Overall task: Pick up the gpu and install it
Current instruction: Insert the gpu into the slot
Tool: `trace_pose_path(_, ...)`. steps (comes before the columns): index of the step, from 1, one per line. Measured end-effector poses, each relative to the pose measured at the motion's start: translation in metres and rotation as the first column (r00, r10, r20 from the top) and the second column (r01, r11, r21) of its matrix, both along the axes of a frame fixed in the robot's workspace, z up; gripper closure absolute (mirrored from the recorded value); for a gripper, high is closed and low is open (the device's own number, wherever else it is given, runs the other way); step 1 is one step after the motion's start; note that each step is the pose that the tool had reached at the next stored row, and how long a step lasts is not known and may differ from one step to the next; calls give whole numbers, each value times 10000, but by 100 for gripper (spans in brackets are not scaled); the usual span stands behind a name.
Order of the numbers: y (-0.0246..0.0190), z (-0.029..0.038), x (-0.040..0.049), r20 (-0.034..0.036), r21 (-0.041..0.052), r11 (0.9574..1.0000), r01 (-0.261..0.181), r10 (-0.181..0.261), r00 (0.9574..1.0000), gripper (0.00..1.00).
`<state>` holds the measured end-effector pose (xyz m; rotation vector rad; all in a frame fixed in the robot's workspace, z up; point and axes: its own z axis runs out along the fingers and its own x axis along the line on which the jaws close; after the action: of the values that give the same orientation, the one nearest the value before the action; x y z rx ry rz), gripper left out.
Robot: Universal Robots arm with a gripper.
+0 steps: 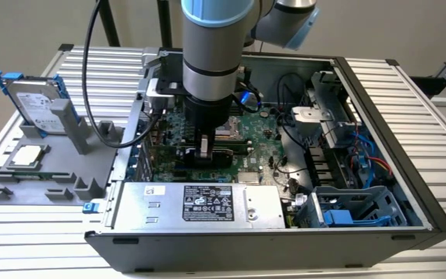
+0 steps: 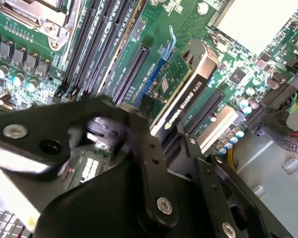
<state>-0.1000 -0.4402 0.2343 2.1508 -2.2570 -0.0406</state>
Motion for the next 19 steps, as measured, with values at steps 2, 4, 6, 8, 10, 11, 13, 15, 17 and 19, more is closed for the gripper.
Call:
trace_pose_path(2, -2, 6, -1, -9, -15, 10000, 0, 0, 10000, 100)
trace_pose_path(4, -2, 6, -1, -9, -18, 10000, 0, 0, 10000, 100)
trace_pose_path(6, -2, 7, -1, -9, -22, 10000, 0, 0, 10000, 100)
trace_pose_path(8, -2, 6, -1, -8, -23, 10000, 0, 0, 10000, 100)
trace_pose_path(10, -2, 6, -1, -8, -26, 10000, 0, 0, 10000, 100)
trace_pose_path(11, -2, 6, -1, -9, -27, 10000, 0, 0, 10000, 100)
trace_pose_path(13, -2, 6, -1, -9, -30, 10000, 0, 0, 10000, 100)
trace_pose_path(15, -2, 6, -1, -9, -32, 10000, 0, -1, 10000, 100)
trace_pose_path(17, -2, 6, -1, -8, -35, 10000, 1, -1, 10000, 100)
trace_pose_path(19, -2, 6, -1, -8, -37, 10000, 0, 0, 10000, 0)
